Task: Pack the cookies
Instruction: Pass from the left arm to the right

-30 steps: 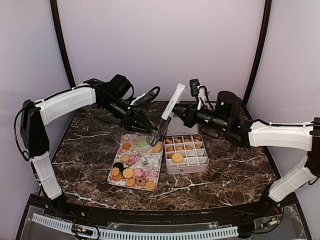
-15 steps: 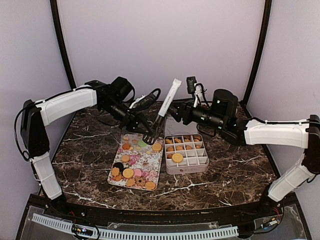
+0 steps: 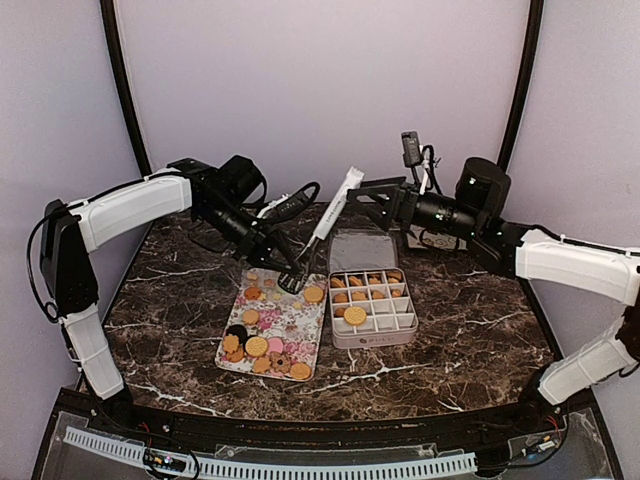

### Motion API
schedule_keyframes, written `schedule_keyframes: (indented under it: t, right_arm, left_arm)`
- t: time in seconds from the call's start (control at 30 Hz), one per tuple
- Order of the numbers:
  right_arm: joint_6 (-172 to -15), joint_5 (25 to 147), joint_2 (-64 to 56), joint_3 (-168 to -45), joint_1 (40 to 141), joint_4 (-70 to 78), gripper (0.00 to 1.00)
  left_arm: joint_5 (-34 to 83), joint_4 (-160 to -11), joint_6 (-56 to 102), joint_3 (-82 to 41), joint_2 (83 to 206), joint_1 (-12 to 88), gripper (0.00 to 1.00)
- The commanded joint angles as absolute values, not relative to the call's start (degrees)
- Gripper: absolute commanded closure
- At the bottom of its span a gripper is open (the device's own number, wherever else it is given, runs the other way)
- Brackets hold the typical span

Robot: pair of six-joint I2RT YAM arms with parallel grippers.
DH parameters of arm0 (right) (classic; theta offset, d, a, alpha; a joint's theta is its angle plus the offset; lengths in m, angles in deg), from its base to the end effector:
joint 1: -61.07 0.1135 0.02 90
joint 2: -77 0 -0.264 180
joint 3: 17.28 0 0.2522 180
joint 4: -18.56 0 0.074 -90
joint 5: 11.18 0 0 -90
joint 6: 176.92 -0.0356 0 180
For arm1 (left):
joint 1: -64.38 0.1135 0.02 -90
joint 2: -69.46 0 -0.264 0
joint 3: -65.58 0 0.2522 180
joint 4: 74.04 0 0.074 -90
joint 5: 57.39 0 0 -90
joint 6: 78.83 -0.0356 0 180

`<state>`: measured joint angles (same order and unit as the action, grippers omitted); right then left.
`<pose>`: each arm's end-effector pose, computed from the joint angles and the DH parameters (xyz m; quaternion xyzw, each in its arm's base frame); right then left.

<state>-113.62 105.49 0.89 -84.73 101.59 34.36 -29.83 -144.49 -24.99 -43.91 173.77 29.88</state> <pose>0.2260 0.2142 0.3450 -0.2491 0.6184 0.5309 0.5231 0.2906 -0.2380 0.3099 0.5736 0.6173 -0.5036 0.1904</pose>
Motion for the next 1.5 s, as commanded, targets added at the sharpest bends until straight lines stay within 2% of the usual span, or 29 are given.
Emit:
schedule_keyframes:
  t: [0.0,0.13,0.3,0.63,1.1,1.33,1.47]
  right_arm:
    - [-110.7,119.1,-4.3,-93.9,101.2,25.6,0.00]
    - [-111.4,120.9,-6.8,-95.4,101.1,25.3,0.00]
    - [-112.6,122.5,-7.8,-95.0,101.2,27.4,0.06]
    - [-114.8,130.1,-11.7,-98.0,101.2,26.5,0.31]
    - [-118.0,134.4,-16.7,-102.8,101.3,25.5,0.52]
    - [-115.6,133.4,-14.8,-102.5,101.3,22.6,0.67]
    - [-113.5,130.7,-11.8,-101.5,101.2,20.3,0.73]
  left_arm:
    - [-29.4,-145.9,-27.1,-44.8,171.9,30.2,1.00]
    - [-29.0,-146.1,-27.6,-44.8,171.7,30.2,1.00]
    - [-28.7,-147.0,-28.6,-44.9,171.5,30.2,1.00]
    - [-29.1,-148.7,-30.2,-45.5,171.5,30.2,1.00]
    - [-27.5,-150.5,-32.4,-45.3,171.6,30.1,1.00]
    - [-26.4,-149.9,-32.3,-45.2,171.7,30.1,1.00]
    - [-25.1,-149.7,-32.0,-45.2,171.7,30.1,0.92]
